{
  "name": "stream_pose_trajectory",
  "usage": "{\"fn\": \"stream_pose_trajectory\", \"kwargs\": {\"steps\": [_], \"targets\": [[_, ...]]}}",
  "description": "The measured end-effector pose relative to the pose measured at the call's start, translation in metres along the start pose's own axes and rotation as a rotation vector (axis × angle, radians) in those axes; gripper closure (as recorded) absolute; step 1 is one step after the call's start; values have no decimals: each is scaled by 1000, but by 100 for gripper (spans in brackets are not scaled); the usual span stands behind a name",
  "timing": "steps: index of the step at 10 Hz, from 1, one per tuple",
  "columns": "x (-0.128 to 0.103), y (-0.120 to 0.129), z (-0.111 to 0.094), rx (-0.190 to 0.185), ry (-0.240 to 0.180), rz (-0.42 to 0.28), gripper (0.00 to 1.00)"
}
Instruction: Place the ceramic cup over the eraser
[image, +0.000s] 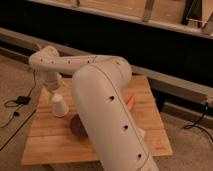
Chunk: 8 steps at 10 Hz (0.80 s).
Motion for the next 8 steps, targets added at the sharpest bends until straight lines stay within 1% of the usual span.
{"fn": "stream_pose_trajectory", "kwargs": {"steps": [2, 4, 5, 8], "targets": [[-7, -3, -30, 20, -52, 11, 20], [-5, -2, -57, 34, -85, 25, 20], [-1, 0, -66, 39, -89, 26, 20], [0, 1, -67, 42, -91, 24, 20]]}}
